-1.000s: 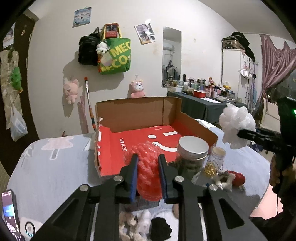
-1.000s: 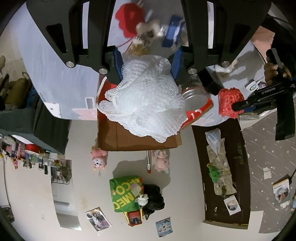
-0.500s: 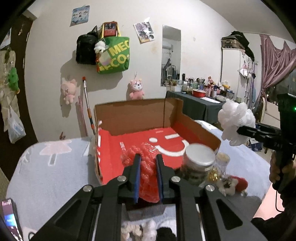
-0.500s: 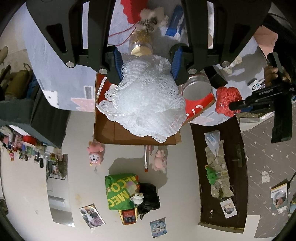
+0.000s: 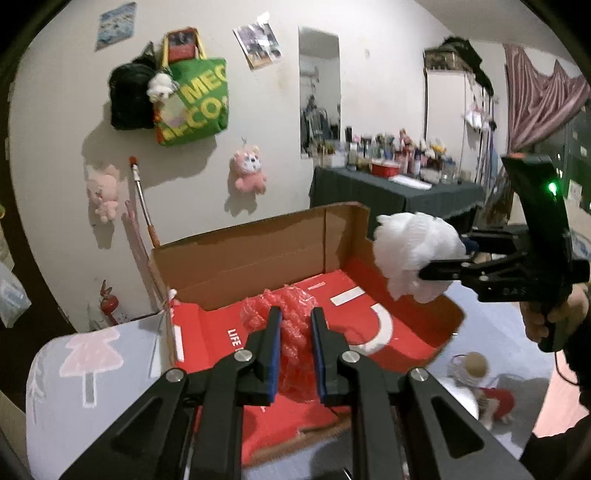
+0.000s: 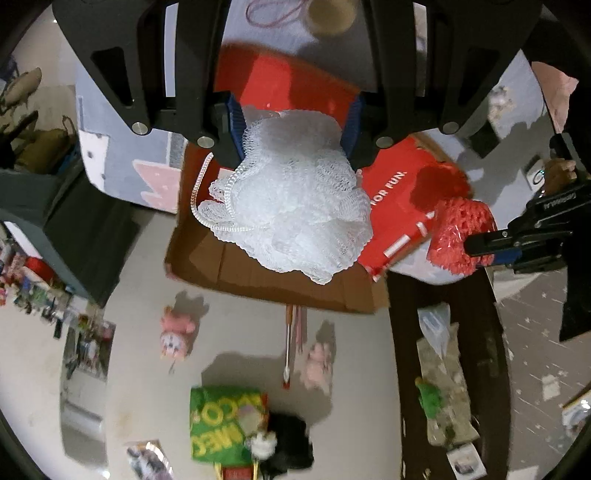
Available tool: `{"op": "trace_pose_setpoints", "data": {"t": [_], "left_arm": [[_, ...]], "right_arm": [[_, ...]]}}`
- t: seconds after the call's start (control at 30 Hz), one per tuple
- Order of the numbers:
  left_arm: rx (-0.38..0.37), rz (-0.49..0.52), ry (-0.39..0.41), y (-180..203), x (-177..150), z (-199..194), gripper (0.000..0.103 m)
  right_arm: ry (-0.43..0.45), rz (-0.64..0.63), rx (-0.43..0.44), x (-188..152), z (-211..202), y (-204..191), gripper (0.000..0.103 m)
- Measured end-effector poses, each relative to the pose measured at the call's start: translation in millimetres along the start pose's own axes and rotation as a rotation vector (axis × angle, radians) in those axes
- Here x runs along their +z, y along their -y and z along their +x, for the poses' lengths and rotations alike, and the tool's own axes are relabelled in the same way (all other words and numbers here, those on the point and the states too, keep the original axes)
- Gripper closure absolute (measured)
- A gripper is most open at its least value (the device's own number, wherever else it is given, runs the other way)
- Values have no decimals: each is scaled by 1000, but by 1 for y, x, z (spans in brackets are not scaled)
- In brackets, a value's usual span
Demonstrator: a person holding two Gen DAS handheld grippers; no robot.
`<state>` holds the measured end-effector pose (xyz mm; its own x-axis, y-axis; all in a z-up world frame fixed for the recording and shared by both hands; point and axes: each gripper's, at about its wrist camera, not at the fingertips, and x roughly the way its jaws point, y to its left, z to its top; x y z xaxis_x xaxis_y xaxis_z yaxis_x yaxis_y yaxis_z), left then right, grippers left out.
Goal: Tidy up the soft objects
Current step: 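Carry the red net and white puff into the red-lined box and open both tools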
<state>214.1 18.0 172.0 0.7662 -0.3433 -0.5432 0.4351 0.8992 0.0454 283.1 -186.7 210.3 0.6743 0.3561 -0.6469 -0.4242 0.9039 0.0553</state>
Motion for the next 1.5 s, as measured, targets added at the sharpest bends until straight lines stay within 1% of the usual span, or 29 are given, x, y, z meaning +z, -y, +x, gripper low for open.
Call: {"op": "trace_pose_setpoints", "data": {"t": [0.07, 0.17, 0.27, 0.3, 0.37, 0.53, 0.63, 0.73, 0.83, 1.0, 1.13, 1.2, 1.3, 1.33, 1.47, 1.5], "left_arm": [[-6, 17, -36, -4, 9, 24, 88], [-32, 10, -96, -11, 18, 58, 88], [-35, 22, -151, -15, 21, 89, 88], [-28, 30, -159, -15, 23, 98, 88], [-39, 41, -188, -16, 25, 118, 88], [-24, 39, -247, -23, 21, 160, 87], [-22, 14, -278, -29, 17, 179, 87], [-23, -9, -302, -34, 12, 190, 86], [-17, -26, -303, -38, 11, 193, 82], [-13, -27, -305, -40, 13, 193, 80], [-7, -24, -309, -40, 13, 193, 75], [-5, -28, -310, -41, 14, 193, 70], [1, -26, -317, -41, 14, 193, 58], [4, -27, -319, -42, 14, 193, 52], [20, -32, -324, -46, 13, 192, 45], [23, -33, -325, -47, 12, 191, 42]], "right_arm": [[-55, 12, 6, 12, 26, 5, 62], [-130, 20, -1, 26, 62, 12, 62], [-206, 47, -13, 35, 99, 21, 61], [-225, 53, -19, 37, 109, 23, 61], [-267, 73, -30, 40, 131, 30, 61], [-357, 88, -57, 39, 170, 33, 61], [-391, 89, -65, 37, 185, 35, 60], [-412, 111, -64, 33, 194, 40, 59], [-411, 118, -58, 31, 194, 43, 56], [-411, 117, -50, 31, 191, 44, 54], [-412, 101, -51, 31, 188, 42, 50], [-411, 102, -53, 30, 193, 44, 49], [-410, 106, -52, 31, 191, 43, 46], [-412, 106, -52, 31, 191, 43, 44], [-410, 110, -63, 32, 192, 43, 41], [-407, 111, -67, 33, 191, 44, 39]]}}
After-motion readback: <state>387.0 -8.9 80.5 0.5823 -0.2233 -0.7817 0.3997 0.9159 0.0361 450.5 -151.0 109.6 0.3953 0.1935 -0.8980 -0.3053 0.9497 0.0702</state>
